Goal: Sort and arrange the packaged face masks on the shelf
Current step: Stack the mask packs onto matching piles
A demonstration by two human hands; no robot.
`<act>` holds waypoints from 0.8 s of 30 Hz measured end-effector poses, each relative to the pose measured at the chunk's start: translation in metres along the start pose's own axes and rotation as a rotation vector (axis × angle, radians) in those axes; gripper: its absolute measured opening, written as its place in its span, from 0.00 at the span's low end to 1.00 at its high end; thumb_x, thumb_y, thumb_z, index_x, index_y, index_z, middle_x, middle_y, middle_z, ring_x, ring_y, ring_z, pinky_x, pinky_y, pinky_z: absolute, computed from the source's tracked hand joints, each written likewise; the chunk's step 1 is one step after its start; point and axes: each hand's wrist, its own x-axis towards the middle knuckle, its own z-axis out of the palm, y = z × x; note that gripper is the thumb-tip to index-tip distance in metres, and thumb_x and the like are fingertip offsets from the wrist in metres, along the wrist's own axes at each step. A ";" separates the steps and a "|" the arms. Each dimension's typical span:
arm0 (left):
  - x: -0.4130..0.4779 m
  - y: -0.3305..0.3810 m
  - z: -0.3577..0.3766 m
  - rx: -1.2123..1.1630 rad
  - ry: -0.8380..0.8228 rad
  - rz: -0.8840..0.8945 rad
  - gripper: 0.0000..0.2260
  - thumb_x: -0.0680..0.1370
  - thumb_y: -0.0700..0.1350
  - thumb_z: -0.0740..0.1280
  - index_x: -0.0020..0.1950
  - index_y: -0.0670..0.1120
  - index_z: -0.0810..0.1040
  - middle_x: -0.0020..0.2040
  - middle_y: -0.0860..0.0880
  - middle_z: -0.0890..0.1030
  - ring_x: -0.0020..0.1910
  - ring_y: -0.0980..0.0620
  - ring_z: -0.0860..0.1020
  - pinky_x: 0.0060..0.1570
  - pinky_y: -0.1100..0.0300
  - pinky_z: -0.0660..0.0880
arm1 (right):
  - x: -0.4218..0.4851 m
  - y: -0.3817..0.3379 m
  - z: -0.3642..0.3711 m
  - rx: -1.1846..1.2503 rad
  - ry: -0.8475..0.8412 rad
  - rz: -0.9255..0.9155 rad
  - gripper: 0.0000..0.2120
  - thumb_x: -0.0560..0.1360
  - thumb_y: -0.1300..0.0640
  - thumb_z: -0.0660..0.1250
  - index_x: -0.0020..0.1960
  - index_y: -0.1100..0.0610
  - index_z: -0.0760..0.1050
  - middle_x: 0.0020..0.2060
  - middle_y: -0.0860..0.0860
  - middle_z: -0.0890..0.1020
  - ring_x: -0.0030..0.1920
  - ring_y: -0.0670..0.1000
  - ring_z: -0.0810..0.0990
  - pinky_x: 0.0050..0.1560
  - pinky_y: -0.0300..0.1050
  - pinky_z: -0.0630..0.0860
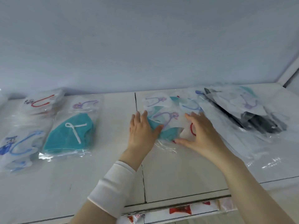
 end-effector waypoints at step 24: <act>0.024 0.003 0.012 0.157 -0.006 0.062 0.22 0.74 0.60 0.65 0.67 0.57 0.72 0.74 0.45 0.64 0.75 0.45 0.57 0.72 0.54 0.56 | 0.063 0.021 -0.005 0.116 0.048 -0.156 0.25 0.71 0.48 0.70 0.65 0.59 0.73 0.62 0.55 0.76 0.65 0.57 0.70 0.68 0.48 0.64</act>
